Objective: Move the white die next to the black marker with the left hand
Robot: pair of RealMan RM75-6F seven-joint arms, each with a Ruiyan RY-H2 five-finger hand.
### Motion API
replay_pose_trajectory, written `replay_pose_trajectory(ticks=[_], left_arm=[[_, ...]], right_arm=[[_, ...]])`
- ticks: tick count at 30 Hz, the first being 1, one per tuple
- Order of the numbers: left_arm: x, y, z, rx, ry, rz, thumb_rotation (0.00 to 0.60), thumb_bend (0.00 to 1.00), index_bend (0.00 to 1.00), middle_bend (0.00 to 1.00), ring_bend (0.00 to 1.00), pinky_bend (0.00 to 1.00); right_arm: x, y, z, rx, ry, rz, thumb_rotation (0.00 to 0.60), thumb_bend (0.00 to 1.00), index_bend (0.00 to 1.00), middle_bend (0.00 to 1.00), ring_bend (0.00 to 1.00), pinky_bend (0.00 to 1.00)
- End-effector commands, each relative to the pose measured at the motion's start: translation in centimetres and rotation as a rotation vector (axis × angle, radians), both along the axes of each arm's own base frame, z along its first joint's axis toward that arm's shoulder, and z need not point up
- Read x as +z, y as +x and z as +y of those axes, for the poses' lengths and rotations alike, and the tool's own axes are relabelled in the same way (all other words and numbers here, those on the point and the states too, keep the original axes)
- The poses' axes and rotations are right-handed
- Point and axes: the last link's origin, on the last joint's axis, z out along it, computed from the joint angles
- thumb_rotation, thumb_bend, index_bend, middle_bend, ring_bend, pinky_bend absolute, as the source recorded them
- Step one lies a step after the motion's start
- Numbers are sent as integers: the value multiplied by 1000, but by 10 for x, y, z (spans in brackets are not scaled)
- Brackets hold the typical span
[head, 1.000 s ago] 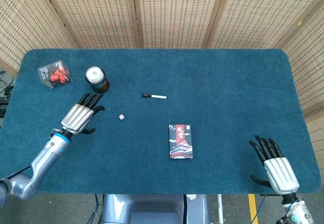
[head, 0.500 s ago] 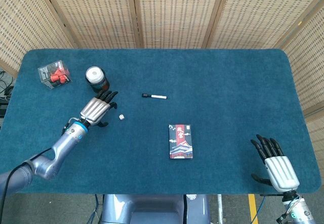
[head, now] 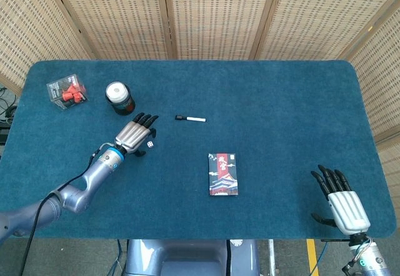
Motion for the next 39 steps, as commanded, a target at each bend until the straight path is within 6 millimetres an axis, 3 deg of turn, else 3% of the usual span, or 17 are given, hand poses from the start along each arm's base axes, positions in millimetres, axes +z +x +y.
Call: replay_pose_trajectory(ticks=[1,39], left_arm=[[-2,3,1,-7,-2,0,600,258,382,0,0,0],[-10,10,13,-9,-3,50,600,294,460,0,0,0]], right_arm=[[1,0,0,-1,-3,-2,600,182,47,0,0,0],[-1,-2,-1,-4,-4,1,600,182,47,0,0,0]])
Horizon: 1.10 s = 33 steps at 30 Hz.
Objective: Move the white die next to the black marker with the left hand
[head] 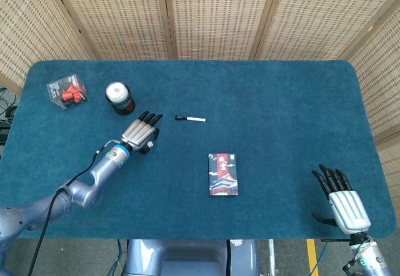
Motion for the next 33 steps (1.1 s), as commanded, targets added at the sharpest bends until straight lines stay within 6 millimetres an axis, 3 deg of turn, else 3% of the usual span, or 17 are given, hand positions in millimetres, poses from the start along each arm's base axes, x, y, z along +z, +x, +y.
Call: replay_pose_trajectory(ticks=[1,33], left_arm=[[0,1,0,-1,0,2,600,294,460,0,0,0],[-5,-2,0,6,-4,28,600,305,534,0,0,0]], right_arm=[[0,0,0,0,0,0,600,182,47,0,0,0],[-1,0,-1,9,-9,-2,600,182,47,0,0,0]])
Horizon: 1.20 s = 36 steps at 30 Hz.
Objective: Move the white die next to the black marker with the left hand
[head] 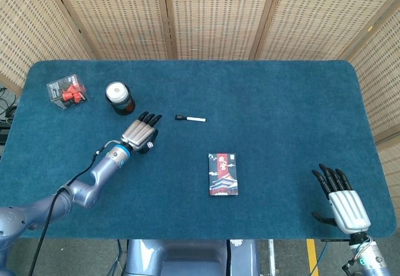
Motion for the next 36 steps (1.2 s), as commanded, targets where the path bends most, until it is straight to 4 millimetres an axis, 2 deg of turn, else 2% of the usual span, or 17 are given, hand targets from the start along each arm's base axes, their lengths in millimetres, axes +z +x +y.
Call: replay_pose_trajectory(ticks=[1,12,19,25,28,36], left_arm=[[-2,0,0,-3,-2,4,600,307,544,0,0,0],[2,2,1,-7,17,-8,600,317,601,0,0,0],[20,15,2,-44,52,-50,600,318,612,0,0,0],[48,32,0,-82,97,-94,600,318,618,0,0,0],[71,49,-4,-104,138,-150,600,318,621,0,0,0],[112,78,-17,-117,175,-184,600,317,630,0,0,0]], right_arm=[[0,0,0,1,-1,0,600,182,47,0,0,0],[1,-1,0,6,-8,-4,600,182,47,0,0,0],[1,-1,1,4,-6,-6,600,182,47,0,0,0],[3,2,2,15,-6,-13,600,182,47,0,0,0],[3,3,4,20,-5,-18,600,182,47,0,0,0],[3,9,7,44,-2,-25,600,182,47,0,0,0]])
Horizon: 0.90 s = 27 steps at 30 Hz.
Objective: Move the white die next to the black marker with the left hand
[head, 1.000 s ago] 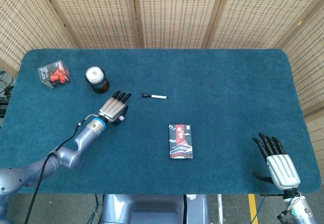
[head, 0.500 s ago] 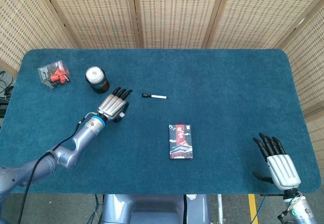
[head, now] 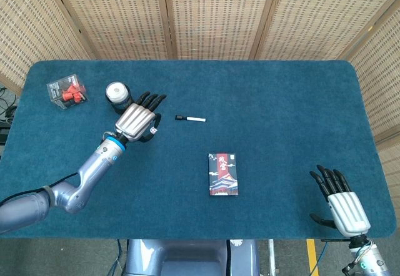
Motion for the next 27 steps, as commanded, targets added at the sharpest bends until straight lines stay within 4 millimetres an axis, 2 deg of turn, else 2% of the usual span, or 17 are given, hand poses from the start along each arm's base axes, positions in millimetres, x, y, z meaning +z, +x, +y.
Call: replay_pose_trajectory(ticks=[1,12,13,15,18,22,27], left_arm=[[28,14,-3,1,47,-11,600,317,631,0,0,0],[35,17,-8,27,59,6,600,309,631,0,0,0],[35,17,-8,29,61,6,600,307,622,0,0,0],[36,16,-9,34,59,-1,600,297,559,0,0,0],[36,16,-9,38,60,-10,600,259,421,0,0,0],[37,15,-8,38,65,-9,600,210,336,0,0,0],[37,13,-9,41,68,-6,600,201,307,0,0,0]], right_arm=[[0,0,1,1,0,0,600,182,47,0,0,0],[0,0,1,1,0,1,600,182,47,0,0,0],[25,-46,39,-167,5,75,600,182,47,0,0,0],[6,-27,22,-57,52,59,600,182,47,0,0,0],[7,-11,13,-34,35,46,600,182,47,0,0,0],[6,-10,13,-24,31,37,600,182,47,0,0,0],[7,-9,12,-10,21,29,600,182,47,0,0,0]])
